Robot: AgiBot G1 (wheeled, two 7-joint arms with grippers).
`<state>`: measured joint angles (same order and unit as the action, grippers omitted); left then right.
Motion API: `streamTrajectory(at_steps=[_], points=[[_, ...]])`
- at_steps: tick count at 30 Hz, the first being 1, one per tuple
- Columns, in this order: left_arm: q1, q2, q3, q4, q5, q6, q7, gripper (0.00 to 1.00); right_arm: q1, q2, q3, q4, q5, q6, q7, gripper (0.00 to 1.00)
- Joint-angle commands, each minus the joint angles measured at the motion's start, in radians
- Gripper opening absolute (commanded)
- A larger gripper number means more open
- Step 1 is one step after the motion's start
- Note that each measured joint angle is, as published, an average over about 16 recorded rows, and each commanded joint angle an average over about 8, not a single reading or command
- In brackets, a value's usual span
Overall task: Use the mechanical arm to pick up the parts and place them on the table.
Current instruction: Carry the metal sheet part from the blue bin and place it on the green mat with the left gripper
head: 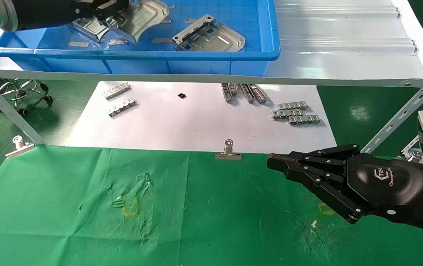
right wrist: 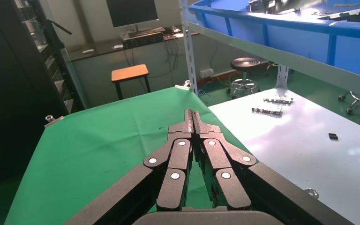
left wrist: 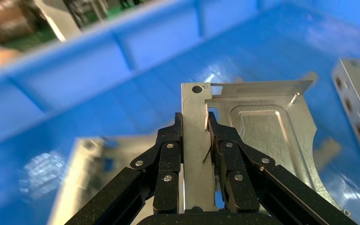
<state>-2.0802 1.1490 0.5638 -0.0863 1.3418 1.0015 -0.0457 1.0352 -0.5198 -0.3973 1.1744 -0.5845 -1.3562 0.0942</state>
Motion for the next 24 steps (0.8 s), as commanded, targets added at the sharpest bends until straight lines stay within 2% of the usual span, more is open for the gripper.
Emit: streamTrajectory(at_steps=[1,10,18,24], points=[[-0.002,-0.002,-0.01,-0.006,-0.014,-0.023,0.013,0.0,0.0,0.0,0.0,0.0,0.0,0.0,0.0,0.0],[0.005,-0.087,-0.065,-0.056,-0.106,0.25,0.072,0.0,0.0,0.0,0.0,0.0,0.0,0.0,0.0,0.0],[0.045,-0.171,-0.078,-0.117,-0.145,0.519,0.192,0.0,0.0,0.0,0.0,0.0,0.0,0.0,0.0,0.0],[0.121,-0.225,-0.051,-0.213,-0.181,0.6,0.261,0.0,0.0,0.0,0.0,0.0,0.0,0.0,0.0,0.0]])
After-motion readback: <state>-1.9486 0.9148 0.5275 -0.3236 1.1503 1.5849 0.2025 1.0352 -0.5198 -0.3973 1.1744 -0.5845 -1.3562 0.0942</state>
